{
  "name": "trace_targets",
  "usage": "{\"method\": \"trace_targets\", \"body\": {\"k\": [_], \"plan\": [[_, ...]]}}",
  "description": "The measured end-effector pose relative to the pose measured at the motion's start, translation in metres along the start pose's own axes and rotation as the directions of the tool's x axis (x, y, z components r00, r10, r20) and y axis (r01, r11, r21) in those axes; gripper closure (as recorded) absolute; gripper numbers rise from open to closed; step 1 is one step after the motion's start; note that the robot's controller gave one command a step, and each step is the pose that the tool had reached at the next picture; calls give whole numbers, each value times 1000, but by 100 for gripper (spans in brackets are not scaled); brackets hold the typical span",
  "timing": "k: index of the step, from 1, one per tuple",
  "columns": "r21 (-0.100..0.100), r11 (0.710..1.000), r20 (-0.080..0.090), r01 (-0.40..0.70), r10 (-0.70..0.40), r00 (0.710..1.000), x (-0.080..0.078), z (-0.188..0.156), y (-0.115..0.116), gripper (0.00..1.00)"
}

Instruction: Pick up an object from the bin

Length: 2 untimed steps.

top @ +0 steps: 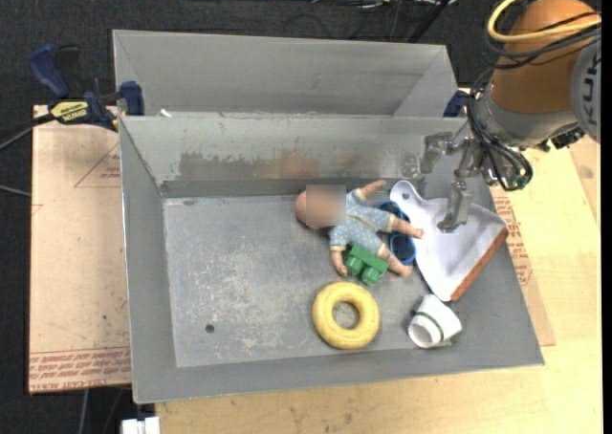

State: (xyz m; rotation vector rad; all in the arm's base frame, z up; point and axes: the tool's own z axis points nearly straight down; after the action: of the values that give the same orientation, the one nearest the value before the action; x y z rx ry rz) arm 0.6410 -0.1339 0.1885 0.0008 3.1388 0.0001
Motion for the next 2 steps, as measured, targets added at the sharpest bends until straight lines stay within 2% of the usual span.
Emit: {"method": "trace_targets", "body": {"k": [1,2], "plan": [[0,994,0,108,-108,994,19,47,31,0],[-2,984,0,176,-176,984,35,61,84,0]]}}
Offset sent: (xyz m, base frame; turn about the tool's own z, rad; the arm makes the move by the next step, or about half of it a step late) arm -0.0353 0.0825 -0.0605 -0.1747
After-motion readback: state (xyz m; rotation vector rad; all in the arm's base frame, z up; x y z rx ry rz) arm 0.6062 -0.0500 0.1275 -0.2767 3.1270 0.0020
